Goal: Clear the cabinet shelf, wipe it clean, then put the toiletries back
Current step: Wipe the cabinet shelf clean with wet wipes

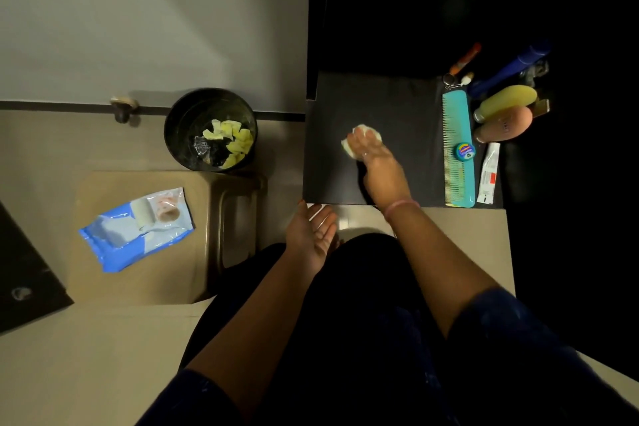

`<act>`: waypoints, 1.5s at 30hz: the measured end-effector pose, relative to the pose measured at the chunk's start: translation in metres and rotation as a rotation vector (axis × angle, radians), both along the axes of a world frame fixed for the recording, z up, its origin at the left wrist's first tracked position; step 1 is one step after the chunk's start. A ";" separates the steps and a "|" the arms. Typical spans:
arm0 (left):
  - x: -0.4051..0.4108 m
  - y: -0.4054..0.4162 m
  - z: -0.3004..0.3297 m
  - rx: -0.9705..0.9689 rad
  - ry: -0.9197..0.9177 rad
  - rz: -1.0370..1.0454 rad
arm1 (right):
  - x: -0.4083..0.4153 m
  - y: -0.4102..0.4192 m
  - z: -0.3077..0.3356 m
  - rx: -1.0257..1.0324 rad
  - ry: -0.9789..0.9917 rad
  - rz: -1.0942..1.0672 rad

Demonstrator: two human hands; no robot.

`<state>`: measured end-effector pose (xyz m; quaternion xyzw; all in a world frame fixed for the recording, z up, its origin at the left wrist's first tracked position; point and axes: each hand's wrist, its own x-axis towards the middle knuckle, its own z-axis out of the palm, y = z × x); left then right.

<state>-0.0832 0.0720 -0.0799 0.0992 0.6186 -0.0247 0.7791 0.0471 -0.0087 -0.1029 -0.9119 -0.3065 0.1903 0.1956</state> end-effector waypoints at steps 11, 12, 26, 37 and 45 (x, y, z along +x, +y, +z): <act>-0.002 0.001 0.004 0.043 -0.044 -0.051 | -0.093 0.003 -0.001 0.168 0.210 0.228; -0.002 0.003 0.001 0.042 -0.047 -0.048 | -0.096 -0.014 -0.002 0.130 0.193 0.224; 0.009 0.002 -0.010 0.004 0.018 -0.007 | -0.009 -0.011 -0.004 -0.099 0.144 -0.097; 0.018 0.003 -0.006 -0.013 0.011 -0.032 | 0.009 -0.048 0.003 -0.054 -0.043 -0.397; 0.022 0.005 -0.009 0.018 0.019 -0.072 | 0.096 -0.004 -0.002 -0.136 -0.097 -0.400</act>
